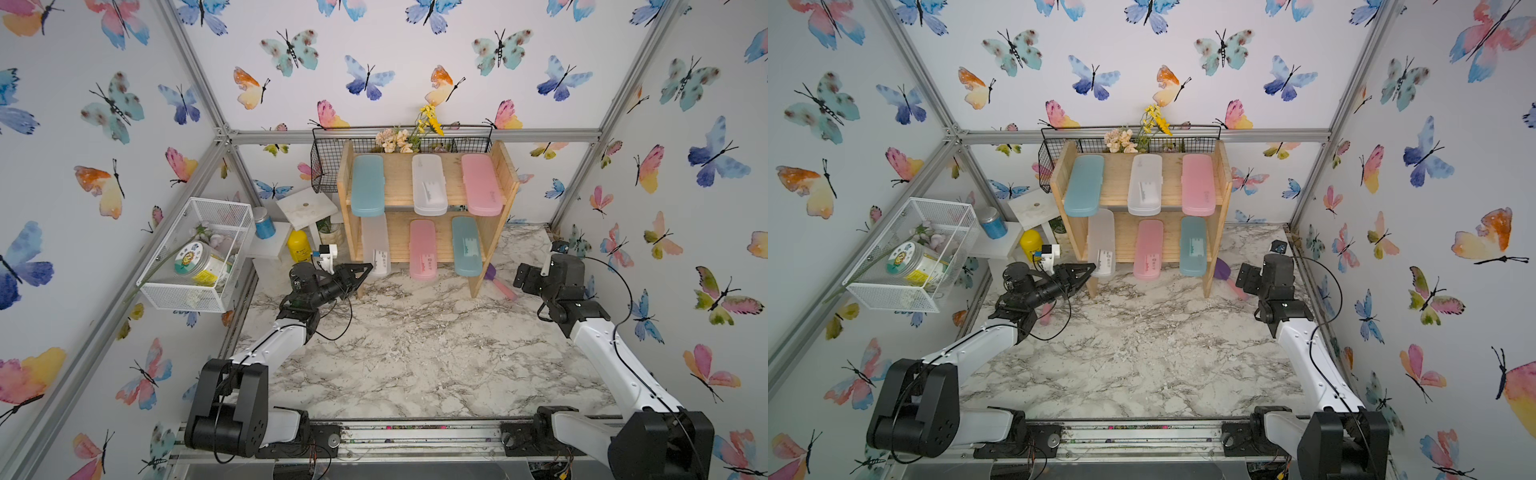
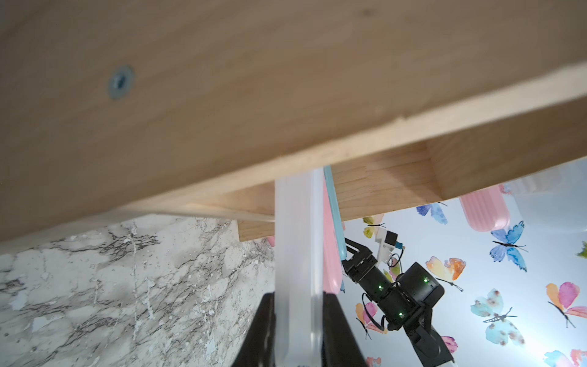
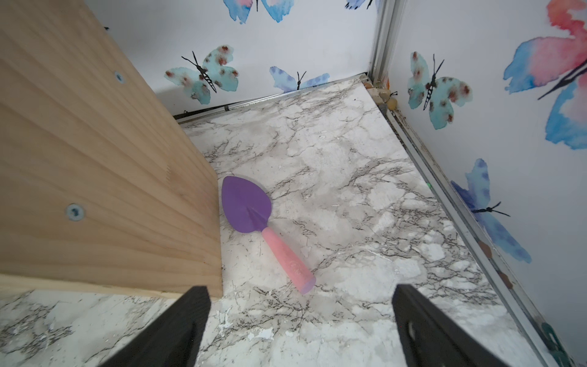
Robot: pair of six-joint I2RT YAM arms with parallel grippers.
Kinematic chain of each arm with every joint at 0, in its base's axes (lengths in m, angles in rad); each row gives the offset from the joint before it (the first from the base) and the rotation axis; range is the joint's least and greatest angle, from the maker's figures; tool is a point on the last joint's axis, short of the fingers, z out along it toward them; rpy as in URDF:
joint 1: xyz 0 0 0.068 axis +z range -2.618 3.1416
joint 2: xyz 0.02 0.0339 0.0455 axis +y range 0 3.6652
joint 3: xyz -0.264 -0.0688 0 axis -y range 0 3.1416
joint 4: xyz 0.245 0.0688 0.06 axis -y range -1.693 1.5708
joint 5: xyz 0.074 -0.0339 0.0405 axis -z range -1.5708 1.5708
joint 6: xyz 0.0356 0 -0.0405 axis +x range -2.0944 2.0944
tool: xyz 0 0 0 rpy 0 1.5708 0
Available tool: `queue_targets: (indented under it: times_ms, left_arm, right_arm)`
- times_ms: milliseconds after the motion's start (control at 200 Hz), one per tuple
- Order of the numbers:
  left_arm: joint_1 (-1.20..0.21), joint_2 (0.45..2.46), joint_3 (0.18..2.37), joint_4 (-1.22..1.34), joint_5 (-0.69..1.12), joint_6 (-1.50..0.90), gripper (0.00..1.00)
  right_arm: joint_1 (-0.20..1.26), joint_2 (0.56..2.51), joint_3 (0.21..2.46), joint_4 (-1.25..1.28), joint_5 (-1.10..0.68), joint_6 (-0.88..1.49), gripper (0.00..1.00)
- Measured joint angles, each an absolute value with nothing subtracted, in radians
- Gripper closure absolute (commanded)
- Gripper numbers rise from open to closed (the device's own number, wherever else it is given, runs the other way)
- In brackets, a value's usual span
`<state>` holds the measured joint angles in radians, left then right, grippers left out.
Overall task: Remove the pencil cases from the shelf
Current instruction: Pick up the pencil case from the shelf.
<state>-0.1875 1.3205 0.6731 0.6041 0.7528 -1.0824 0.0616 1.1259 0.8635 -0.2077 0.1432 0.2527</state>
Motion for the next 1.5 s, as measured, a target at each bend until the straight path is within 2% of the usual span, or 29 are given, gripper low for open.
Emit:
queue_targets:
  times_ms: [185, 466, 716, 861, 946, 1046, 1186, 1502]
  left_arm:
    - [-0.261, 1.122, 0.647, 0.362, 0.669, -0.893, 1.00]
    - [-0.344, 0.710, 0.480, 0.142, 0.510, -0.713, 1.00]
    - [-0.589, 0.437, 0.369, 0.036, 0.282, -0.625, 1.00]
    - [-0.752, 0.424, 0.369, 0.035, 0.124, -0.577, 1.00]
    - [-0.850, 0.472, 0.387, 0.036, 0.027, -0.542, 1.00]
    - [-0.945, 0.535, 0.420, 0.047, -0.072, -0.510, 1.00]
    - [-1.028, 0.574, 0.432, 0.078, -0.168, -0.480, 1.00]
    - [-1.038, 0.540, 0.403, 0.153, -0.240, -0.475, 1.00]
  right_arm:
    - [0.107, 1.010, 0.863, -0.248, 0.068, 0.300, 0.03]
    - [0.327, 0.860, 0.859, -0.301, 0.007, 0.413, 0.01]
    - [0.558, 0.794, 0.840, -0.280, -0.045, 0.574, 0.01]
    - [0.779, 0.866, 0.840, -0.195, -0.006, 0.647, 0.01]
    - [0.939, 0.969, 0.868, -0.152, 0.054, 0.662, 0.01]
    - [1.055, 1.116, 0.933, -0.109, 0.095, 0.669, 0.01]
    - [1.092, 1.212, 0.995, -0.070, 0.142, 0.677, 0.01]
    - [1.113, 1.275, 1.052, -0.013, 0.224, 0.689, 0.01]
